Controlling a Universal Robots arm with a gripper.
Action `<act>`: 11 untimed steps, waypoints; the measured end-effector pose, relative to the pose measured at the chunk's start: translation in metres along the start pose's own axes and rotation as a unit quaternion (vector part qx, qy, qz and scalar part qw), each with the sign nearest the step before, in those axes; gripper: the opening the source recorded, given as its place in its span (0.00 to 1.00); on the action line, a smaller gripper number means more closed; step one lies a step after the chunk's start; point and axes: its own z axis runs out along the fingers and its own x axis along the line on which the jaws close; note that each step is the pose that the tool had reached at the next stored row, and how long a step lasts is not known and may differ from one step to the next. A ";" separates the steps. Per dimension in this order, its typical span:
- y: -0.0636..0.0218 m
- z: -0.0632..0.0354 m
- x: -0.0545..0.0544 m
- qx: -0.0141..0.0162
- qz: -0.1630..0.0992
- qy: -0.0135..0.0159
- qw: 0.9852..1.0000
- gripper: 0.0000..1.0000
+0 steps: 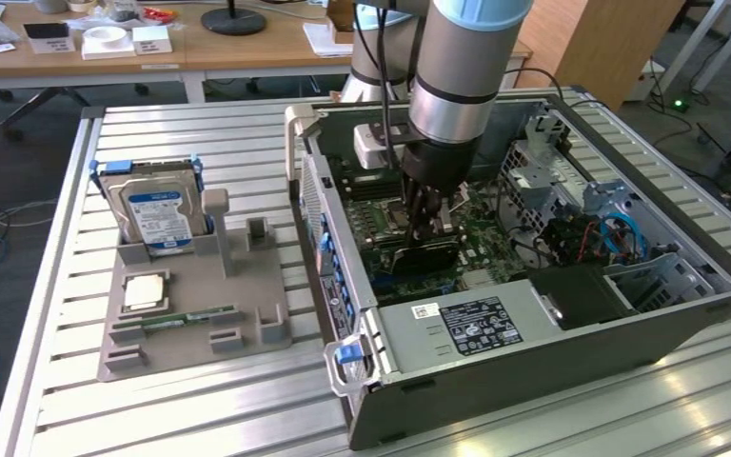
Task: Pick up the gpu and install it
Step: 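Press down on the gpu until it lock into place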
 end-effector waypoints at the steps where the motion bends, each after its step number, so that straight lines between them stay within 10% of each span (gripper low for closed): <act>1: 0.0000 0.0001 0.000 0.000 0.000 0.000 1.000 0.11; 11: 0.0001 0.0006 0.000 0.000 0.000 0.000 1.000 0.11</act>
